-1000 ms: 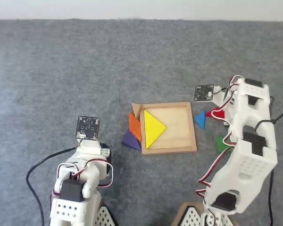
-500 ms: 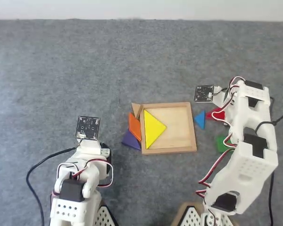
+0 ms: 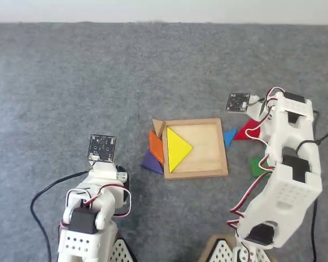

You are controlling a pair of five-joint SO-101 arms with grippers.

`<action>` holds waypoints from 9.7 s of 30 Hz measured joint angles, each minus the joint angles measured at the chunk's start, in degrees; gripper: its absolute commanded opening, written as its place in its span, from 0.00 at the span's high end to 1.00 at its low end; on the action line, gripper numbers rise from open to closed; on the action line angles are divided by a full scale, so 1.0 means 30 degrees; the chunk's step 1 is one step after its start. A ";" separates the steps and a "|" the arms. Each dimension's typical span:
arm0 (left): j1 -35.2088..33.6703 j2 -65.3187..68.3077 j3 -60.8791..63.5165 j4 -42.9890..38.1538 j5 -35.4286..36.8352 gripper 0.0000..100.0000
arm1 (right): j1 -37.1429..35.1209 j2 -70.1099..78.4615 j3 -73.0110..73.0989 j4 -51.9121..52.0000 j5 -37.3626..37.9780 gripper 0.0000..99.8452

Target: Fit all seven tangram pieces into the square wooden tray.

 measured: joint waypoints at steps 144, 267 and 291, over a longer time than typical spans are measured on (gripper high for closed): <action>0.0000 0.0000 0.0000 0.0000 0.0000 0.99 | -1.6234 -0.3839 -0.0615 0.6447 -0.2696 0.99; 0.0000 0.0000 0.0000 0.0000 0.0000 0.99 | -1.3626 -0.6652 0.6740 -0.2637 -2.0044 0.71; 0.0000 0.0000 0.0000 0.0000 0.0000 0.99 | -1.3070 -1.2278 0.7209 -0.3311 -2.0366 0.71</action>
